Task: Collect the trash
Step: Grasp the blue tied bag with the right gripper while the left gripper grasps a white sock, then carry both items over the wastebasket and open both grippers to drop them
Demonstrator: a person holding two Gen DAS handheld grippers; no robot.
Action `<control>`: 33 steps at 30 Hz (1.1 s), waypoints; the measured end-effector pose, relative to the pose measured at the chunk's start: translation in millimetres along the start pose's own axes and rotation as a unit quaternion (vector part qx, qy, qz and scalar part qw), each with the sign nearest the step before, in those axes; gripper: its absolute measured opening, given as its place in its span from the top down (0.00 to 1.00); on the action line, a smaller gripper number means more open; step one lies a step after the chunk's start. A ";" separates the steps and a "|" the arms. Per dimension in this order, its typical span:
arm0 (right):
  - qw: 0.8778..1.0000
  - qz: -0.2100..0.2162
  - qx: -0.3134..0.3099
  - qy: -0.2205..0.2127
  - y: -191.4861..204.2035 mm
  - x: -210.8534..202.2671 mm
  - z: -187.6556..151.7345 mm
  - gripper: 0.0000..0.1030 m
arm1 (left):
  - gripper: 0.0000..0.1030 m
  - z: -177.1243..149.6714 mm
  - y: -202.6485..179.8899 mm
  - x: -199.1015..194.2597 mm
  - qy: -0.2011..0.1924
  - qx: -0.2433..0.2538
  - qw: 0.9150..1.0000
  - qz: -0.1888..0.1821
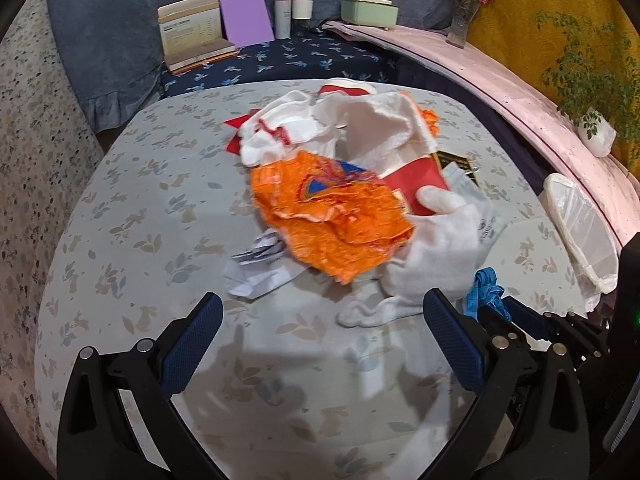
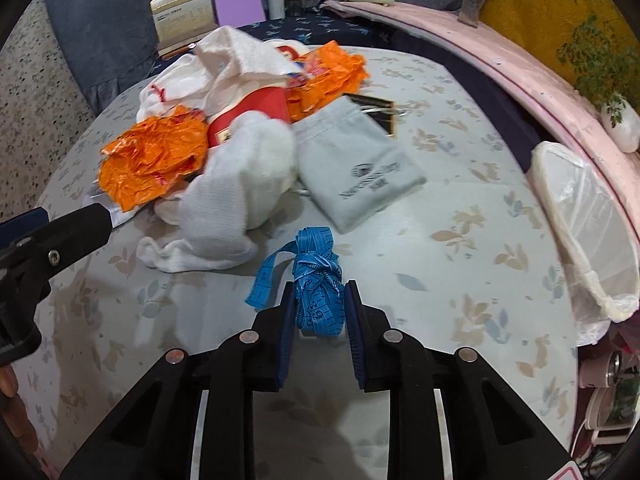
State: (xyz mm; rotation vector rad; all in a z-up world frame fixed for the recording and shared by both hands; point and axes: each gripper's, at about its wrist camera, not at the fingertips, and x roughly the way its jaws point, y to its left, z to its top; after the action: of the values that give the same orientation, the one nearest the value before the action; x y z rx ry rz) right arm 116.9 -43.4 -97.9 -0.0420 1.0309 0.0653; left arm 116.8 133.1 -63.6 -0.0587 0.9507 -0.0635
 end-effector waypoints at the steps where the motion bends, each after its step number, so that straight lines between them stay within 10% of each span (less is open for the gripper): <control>1: 1.000 -0.004 0.006 -0.002 -7.0 -2.8 0.2 0.79 | 0.07 1.3 -5.9 0.4 0.000 0.002 1.000 -0.007; 12: 0.996 -0.036 0.073 -0.024 -72.3 -34.4 -1.8 0.79 | 0.09 10.7 -64.3 26.0 0.005 0.025 0.999 -0.045; 17: 0.996 -0.035 0.080 -0.026 -82.4 -36.8 -4.7 0.79 | 0.53 8.5 -61.3 47.9 0.039 0.021 0.997 -0.060; 23: 0.996 -0.028 0.083 -0.032 -85.0 -43.6 -6.9 0.79 | 0.82 4.0 -46.4 37.9 0.054 0.002 0.995 -0.087; 33: 0.993 -0.026 0.094 -0.073 -97.9 -80.9 -8.0 0.79 | 0.91 4.6 -67.8 -17.1 0.031 0.016 0.987 -0.160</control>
State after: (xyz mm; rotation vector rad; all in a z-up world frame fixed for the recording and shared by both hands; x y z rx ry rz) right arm 75.9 -144.3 -32.2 0.1047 0.8859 -0.0757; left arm 108.8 67.0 -41.8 -0.1804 0.9951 -0.3784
